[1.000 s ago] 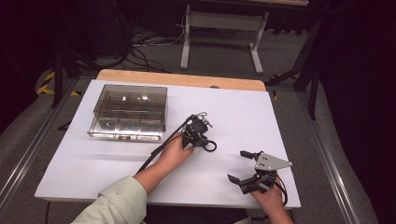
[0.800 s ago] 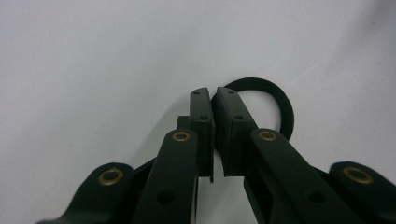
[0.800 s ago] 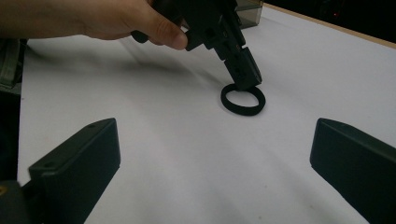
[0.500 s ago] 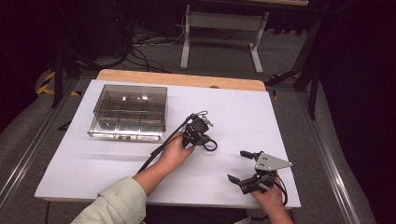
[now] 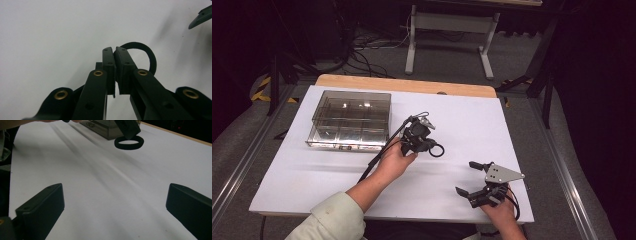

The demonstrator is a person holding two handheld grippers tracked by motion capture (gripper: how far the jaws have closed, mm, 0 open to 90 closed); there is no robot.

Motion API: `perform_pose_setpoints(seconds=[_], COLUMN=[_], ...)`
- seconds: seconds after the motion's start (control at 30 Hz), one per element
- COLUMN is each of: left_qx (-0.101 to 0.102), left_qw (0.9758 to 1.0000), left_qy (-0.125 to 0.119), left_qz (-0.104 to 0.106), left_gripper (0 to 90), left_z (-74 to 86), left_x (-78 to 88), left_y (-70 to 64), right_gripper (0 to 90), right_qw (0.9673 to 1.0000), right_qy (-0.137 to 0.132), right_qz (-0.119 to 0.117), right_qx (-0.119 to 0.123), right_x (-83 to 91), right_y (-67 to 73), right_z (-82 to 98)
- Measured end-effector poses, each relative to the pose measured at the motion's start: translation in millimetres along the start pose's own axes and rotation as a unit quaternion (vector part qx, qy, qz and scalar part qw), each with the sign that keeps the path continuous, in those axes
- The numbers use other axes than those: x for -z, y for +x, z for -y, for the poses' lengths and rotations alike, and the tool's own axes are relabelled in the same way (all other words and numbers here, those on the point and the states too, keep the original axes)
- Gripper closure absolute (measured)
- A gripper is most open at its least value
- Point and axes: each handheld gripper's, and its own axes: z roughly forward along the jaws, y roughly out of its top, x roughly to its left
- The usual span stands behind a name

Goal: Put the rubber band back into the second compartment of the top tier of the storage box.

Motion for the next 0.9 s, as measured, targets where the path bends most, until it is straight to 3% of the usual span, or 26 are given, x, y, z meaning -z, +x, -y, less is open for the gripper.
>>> perform_pose_setpoints(seconds=[0.3, 0.57, 0.9], left_qx=[-0.008, -0.011, -0.022], left_qw=[0.9999, 0.9999, 0.9988], left_qy=[-0.006, -0.012, -0.037], left_qz=[-0.007, 0.005, 0.02], left_gripper=[86.5, 86.5, 86.5], left_z=[-0.6, -0.7, 1.1], left_x=[10.0, 20.4, 52.2], left_y=[-2.5, -5.0, -6.8], right_gripper=[2.5, 2.4, 2.5], right_qw=[1.0, 1.0, 1.0], right_qy=[0.0, -0.001, 0.0], right_qz=[0.0, 0.0, 0.002], right_qx=[0.0, -0.001, -0.003], right_x=[0.1, 0.0, 0.2], right_y=[-0.1, -0.2, -0.7], right_z=[0.0, 0.1, 0.2])
